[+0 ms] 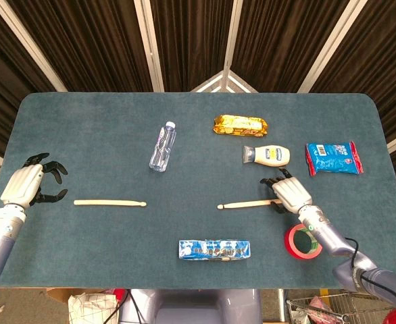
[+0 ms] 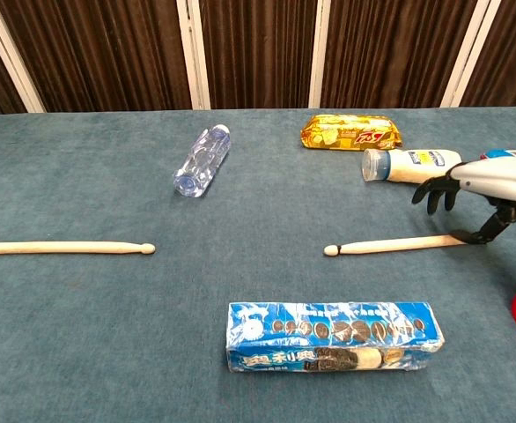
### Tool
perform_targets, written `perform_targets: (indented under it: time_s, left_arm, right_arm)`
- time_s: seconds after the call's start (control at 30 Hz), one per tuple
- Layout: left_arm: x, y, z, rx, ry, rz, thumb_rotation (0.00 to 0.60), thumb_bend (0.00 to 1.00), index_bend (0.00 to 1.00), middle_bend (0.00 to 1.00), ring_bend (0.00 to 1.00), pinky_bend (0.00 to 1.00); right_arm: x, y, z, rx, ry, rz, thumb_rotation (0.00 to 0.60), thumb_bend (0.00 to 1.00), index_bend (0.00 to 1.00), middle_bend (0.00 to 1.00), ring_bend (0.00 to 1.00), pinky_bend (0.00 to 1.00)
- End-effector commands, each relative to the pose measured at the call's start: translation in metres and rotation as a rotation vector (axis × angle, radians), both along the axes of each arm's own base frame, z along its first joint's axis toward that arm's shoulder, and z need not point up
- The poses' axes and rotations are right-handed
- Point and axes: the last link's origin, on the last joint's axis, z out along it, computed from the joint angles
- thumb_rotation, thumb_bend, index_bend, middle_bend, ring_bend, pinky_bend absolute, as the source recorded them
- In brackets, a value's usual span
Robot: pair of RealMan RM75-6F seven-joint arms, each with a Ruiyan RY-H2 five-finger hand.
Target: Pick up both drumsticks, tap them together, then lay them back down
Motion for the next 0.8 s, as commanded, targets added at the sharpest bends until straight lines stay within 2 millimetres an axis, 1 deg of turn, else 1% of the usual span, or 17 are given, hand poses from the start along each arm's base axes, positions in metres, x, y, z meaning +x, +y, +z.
perform_targets:
  time_s: [0.03, 0.1, 0.17, 0.2, 0.33, 0.43, 0.47, 0.5, 0.57, 0.63, 0.73, 0.77, 0.8]
  left_arm:
    - [-0.001, -0.002, 0.001, 0.000, 0.003, -0.002, 0.600, 0.40, 0.42, 0.50, 0.07, 0.00]
    - [0.000, -0.003, 0.001, -0.003, -0.002, -0.001, 0.600, 0.40, 0.42, 0.50, 0.07, 0.00]
    - [0.000, -0.003, 0.001, -0.003, -0.001, -0.003, 0.600, 0.40, 0.42, 0.49, 0.07, 0.00]
    - [0.001, -0.003, 0.001, -0.002, -0.001, -0.005, 0.600, 0.40, 0.42, 0.49, 0.07, 0.00]
    - [0.004, -0.008, 0.003, 0.010, -0.001, -0.027, 0.600, 0.40, 0.42, 0.46, 0.06, 0.00]
    - [0.006, -0.016, 0.010, 0.034, 0.008, -0.054, 0.600, 0.40, 0.42, 0.39, 0.04, 0.00]
    - [0.005, -0.021, 0.013, 0.045, 0.022, -0.066, 0.600, 0.39, 0.41, 0.37, 0.03, 0.00]
    - [0.002, -0.029, 0.016, 0.059, 0.055, -0.085, 0.600, 0.39, 0.40, 0.32, 0.01, 0.00]
    - [-0.007, -0.048, 0.020, 0.088, 0.119, -0.116, 0.600, 0.37, 0.38, 0.27, 0.00, 0.00]
    - [-0.015, -0.065, 0.019, 0.124, 0.146, -0.133, 0.600, 0.34, 0.35, 0.23, 0.00, 0.00]
    - [-0.028, -0.088, 0.016, 0.172, 0.178, -0.150, 0.600, 0.34, 0.29, 0.16, 0.00, 0.00]
    - [-0.033, -0.097, 0.014, 0.196, 0.185, -0.160, 0.600, 0.33, 0.27, 0.15, 0.00, 0.00]
    - [-0.036, -0.103, 0.012, 0.206, 0.181, -0.162, 0.600, 0.32, 0.26, 0.14, 0.00, 0.00]
  right_arm:
    - [0.001, -0.001, 0.019, 0.001, 0.022, -0.027, 0.600, 0.46, 0.09, 0.21, 0.25, 0.01]
    - [0.003, 0.000, 0.025, -0.001, 0.027, -0.032, 0.600, 0.46, 0.04, 0.19, 0.23, 0.01]
    - [0.008, 0.002, 0.033, -0.015, 0.033, -0.028, 0.600, 0.44, 0.01, 0.16, 0.21, 0.01]
    - [0.009, 0.002, 0.036, -0.021, 0.033, -0.027, 0.600, 0.43, 0.00, 0.15, 0.19, 0.01]
    - [0.024, 0.007, 0.061, -0.102, -0.029, -0.018, 0.600, 0.35, 0.00, 0.09, 0.14, 0.01]
    - [0.031, 0.017, 0.081, -0.163, -0.103, -0.033, 0.600, 0.32, 0.00, 0.05, 0.11, 0.01]
    - [0.031, 0.022, 0.091, -0.196, -0.130, -0.039, 0.600, 0.30, 0.00, 0.05, 0.11, 0.01]
    - [0.032, 0.031, 0.101, -0.233, -0.153, -0.039, 0.600, 0.28, 0.00, 0.04, 0.11, 0.01]
    - [0.027, 0.050, 0.118, -0.316, -0.189, -0.047, 0.600, 0.25, 0.00, 0.03, 0.11, 0.01]
    - [0.019, 0.069, 0.130, -0.389, -0.210, -0.058, 0.600, 0.25, 0.00, 0.03, 0.11, 0.01]
    - [0.006, 0.095, 0.141, -0.455, -0.224, -0.071, 0.600, 0.25, 0.00, 0.03, 0.11, 0.01]
    - [-0.002, 0.110, 0.146, -0.483, -0.207, -0.064, 0.600, 0.25, 0.00, 0.03, 0.11, 0.01]
    - [-0.006, 0.117, 0.148, -0.497, -0.193, -0.056, 0.600, 0.25, 0.00, 0.03, 0.11, 0.01]
